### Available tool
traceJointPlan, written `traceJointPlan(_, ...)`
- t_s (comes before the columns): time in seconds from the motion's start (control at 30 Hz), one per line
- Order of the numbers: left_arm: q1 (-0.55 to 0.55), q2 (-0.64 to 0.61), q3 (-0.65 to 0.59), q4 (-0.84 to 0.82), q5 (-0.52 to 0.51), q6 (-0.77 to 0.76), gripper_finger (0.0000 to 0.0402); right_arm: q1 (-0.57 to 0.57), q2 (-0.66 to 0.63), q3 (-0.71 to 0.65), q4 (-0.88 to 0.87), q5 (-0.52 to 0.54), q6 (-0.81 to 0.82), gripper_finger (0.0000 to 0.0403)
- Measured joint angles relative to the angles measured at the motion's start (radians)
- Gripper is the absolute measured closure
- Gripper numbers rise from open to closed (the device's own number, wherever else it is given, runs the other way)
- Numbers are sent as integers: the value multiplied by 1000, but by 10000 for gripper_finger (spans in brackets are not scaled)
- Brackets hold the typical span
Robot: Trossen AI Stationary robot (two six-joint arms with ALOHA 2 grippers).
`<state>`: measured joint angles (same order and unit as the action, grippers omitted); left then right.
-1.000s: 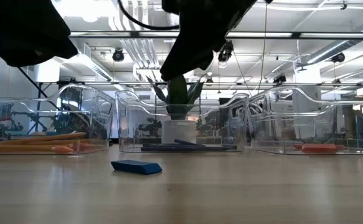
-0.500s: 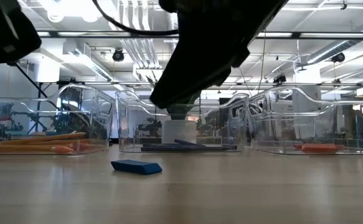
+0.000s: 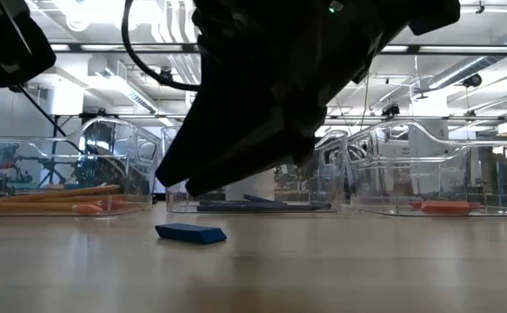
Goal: Sort crayons/erasers/pens/pencils in bins
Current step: Put the blue eraser into the middle right transparent bin
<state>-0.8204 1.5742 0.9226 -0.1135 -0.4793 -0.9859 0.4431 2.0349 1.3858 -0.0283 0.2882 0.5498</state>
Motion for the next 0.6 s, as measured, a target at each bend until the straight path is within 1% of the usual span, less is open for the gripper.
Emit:
traceJointPlan(0.13,0,0,0,0,-1,-3,317,0,0,1,-6,30,49,190)
traceJointPlan(0.23,0,0,0,0,-1,-3,317,2,-1,1,-17,74,55,175)
traceJointPlan(0.33,0,0,0,0,-1,-3,317,4,1,1,-19,117,37,169)
traceJointPlan(0.6,0,0,-2,0,-1,-3,317,15,1,1,-18,133,34,167)
